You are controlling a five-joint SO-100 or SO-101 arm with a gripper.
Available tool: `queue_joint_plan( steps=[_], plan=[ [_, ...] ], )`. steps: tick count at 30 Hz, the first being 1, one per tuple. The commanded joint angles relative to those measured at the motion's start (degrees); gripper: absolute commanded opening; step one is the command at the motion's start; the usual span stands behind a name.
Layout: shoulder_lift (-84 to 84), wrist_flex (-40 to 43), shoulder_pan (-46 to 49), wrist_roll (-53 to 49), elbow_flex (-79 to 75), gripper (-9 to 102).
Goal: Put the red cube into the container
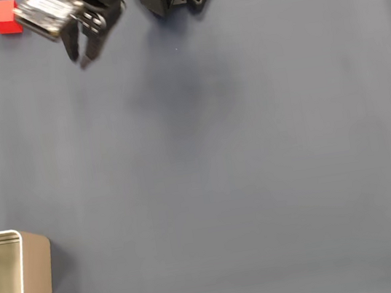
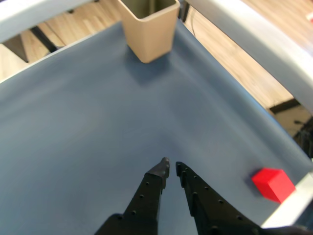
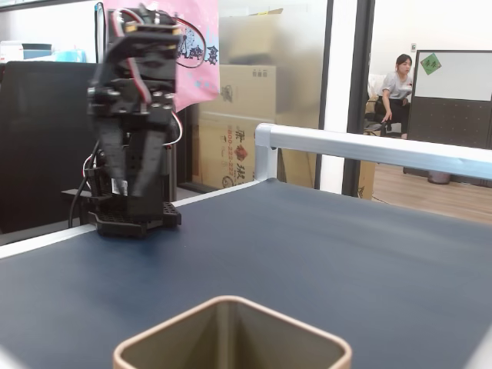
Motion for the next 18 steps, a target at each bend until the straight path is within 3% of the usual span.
queue_joint_plan(
  steps=[1, 10, 18],
  plan=[
    [-0.4, 4.3, 6.6, 0.4, -3.9, 0],
    [-4.7, 2.5, 26.4, -1.4, -8.1, 1],
    [-13.0, 1.1, 35.9, -1.5, -13.0, 1]
  ],
)
